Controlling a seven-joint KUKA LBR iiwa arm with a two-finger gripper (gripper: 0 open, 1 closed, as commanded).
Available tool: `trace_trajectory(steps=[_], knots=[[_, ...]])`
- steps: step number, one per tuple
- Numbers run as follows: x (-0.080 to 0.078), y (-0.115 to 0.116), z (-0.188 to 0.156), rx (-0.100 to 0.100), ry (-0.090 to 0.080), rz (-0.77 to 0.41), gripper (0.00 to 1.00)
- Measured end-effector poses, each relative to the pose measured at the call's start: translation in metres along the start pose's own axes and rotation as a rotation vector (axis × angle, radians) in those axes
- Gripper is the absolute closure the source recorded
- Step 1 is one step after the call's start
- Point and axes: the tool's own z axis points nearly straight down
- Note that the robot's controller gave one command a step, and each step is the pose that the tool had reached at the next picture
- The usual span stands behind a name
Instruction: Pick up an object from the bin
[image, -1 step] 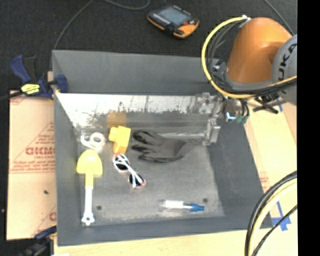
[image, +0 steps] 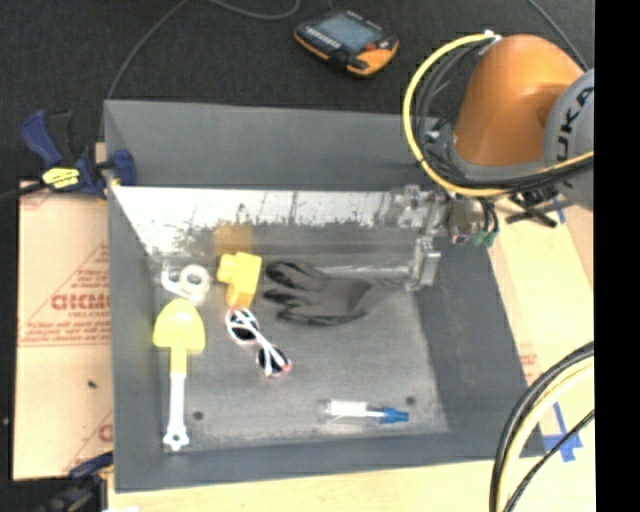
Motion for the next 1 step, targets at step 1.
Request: trace_trajectory(steps=[1], knots=[[-0.0015, 0.0357, 0.0786, -0.001, -0.002, 0.011, 0.00]])
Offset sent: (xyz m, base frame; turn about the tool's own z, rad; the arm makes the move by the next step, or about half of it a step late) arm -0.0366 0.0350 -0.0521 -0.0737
